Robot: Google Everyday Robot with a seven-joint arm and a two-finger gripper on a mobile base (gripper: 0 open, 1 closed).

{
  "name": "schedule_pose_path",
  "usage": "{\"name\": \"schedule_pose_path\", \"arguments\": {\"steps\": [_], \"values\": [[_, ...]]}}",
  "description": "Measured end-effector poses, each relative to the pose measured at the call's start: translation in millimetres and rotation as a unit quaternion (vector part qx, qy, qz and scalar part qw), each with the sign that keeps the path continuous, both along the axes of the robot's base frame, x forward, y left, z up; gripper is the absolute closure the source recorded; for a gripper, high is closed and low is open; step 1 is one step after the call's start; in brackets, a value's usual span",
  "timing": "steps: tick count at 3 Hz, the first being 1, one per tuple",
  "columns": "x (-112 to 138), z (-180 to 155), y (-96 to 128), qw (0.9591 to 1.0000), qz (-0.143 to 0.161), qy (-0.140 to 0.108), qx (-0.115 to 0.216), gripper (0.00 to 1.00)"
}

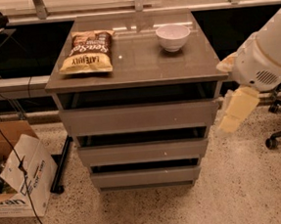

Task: Open top drawer

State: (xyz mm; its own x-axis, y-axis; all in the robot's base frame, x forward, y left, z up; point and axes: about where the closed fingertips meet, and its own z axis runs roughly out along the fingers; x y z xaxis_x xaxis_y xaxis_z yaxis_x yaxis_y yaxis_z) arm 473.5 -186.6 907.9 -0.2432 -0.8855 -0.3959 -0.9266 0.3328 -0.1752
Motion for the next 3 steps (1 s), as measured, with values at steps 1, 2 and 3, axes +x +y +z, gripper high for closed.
{"name": "schedule_pose_path", "arguments": {"steps": [1,2,3], "values": [[53.1,-80.2,14.9,0.9980,-0.024,0.030,0.051,0.00],[55.4,-84.4,16.0,0.9979,-0.025,0.030,0.051,0.00],[66.9,-96.3,25.1,0.9980,-0.036,0.015,0.049,0.00]]}}
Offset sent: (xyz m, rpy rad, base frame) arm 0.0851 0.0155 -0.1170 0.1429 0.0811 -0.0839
